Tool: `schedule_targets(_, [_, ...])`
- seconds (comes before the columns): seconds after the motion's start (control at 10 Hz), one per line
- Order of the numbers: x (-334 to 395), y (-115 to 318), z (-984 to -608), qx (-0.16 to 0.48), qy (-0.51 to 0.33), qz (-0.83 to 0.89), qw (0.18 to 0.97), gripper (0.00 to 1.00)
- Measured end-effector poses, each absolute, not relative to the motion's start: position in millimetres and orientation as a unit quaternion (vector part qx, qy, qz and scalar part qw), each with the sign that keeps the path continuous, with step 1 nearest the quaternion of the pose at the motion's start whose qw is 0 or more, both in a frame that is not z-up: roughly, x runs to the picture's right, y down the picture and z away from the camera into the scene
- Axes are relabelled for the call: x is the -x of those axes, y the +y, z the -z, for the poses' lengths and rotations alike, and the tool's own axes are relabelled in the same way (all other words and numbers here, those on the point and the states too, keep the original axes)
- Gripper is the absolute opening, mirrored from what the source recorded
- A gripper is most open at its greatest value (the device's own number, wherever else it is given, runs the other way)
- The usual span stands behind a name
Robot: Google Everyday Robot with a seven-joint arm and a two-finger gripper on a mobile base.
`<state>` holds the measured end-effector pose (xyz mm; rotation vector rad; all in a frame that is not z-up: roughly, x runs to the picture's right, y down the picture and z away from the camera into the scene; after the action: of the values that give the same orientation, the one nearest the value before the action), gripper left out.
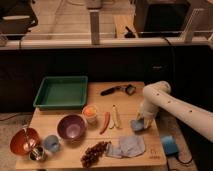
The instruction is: Wipe table surface with sponge
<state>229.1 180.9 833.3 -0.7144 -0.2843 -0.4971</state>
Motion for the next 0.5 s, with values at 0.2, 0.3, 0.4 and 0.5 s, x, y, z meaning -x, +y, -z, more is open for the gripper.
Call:
schedule_targets(0.2, [-241, 164, -853, 0.343, -0.138, 0.225, 0.902, 0.34])
schedule_targets(0.3, [-243, 156, -860, 0.339, -0.14, 0.221, 0.903, 0.34])
schedule_targets(0.4, [-237, 149, -867, 0.336, -0.143, 0.222, 0.904, 0.34])
schedule_targets(0.5, [-226, 145, -871, 0.333, -0.149, 0.227, 0.903, 0.34])
